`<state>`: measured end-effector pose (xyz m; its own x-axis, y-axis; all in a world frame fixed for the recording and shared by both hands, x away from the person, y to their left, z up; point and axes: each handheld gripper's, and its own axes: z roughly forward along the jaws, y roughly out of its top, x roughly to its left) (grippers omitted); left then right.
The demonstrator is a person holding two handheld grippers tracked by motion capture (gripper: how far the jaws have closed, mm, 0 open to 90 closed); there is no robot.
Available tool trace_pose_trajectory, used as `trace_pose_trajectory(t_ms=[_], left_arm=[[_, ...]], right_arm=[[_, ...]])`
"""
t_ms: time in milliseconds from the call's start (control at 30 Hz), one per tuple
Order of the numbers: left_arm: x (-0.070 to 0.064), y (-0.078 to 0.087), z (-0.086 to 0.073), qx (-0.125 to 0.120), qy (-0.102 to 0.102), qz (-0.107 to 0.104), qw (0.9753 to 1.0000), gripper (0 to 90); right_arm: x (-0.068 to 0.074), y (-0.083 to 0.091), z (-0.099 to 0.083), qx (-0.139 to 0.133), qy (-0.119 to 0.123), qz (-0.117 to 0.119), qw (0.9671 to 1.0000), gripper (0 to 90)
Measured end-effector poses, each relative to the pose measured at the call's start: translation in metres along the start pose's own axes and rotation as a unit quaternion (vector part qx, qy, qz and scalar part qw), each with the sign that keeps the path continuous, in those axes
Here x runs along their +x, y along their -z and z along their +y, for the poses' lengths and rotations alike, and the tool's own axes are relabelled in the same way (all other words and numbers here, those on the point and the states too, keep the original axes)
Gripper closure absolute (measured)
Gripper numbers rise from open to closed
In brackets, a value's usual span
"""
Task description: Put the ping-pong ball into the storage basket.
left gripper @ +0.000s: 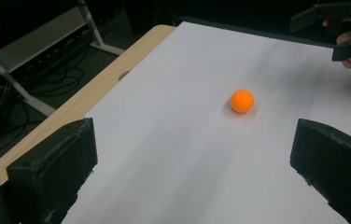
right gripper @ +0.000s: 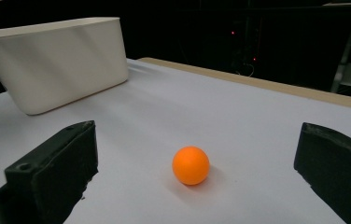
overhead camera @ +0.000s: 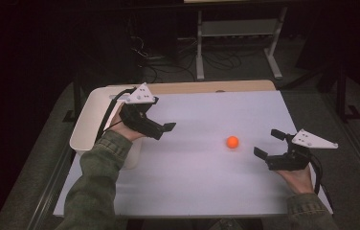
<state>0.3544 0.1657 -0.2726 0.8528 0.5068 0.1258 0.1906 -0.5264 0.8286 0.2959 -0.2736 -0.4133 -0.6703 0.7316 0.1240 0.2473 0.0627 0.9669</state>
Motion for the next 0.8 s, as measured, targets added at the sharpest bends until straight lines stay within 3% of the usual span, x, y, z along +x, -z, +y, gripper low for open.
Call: trace_pose_trajectory(t_ms=[367, 800], left_arm=[[-0.002, -0.019, 0.005, 0.028, -0.008, -0.019, 0.9994, 0.0], [-0.004, -0.039, 0.012, 0.042, -0.015, -0.035, 0.9984, 0.0]], right_arm=[[0.000, 0.000, 0.000, -0.001, -0.001, 0.009, 1.0000, 0.0], [0.000, 0.000, 0.000, 0.001, 0.001, 0.008, 1.0000, 0.0]])
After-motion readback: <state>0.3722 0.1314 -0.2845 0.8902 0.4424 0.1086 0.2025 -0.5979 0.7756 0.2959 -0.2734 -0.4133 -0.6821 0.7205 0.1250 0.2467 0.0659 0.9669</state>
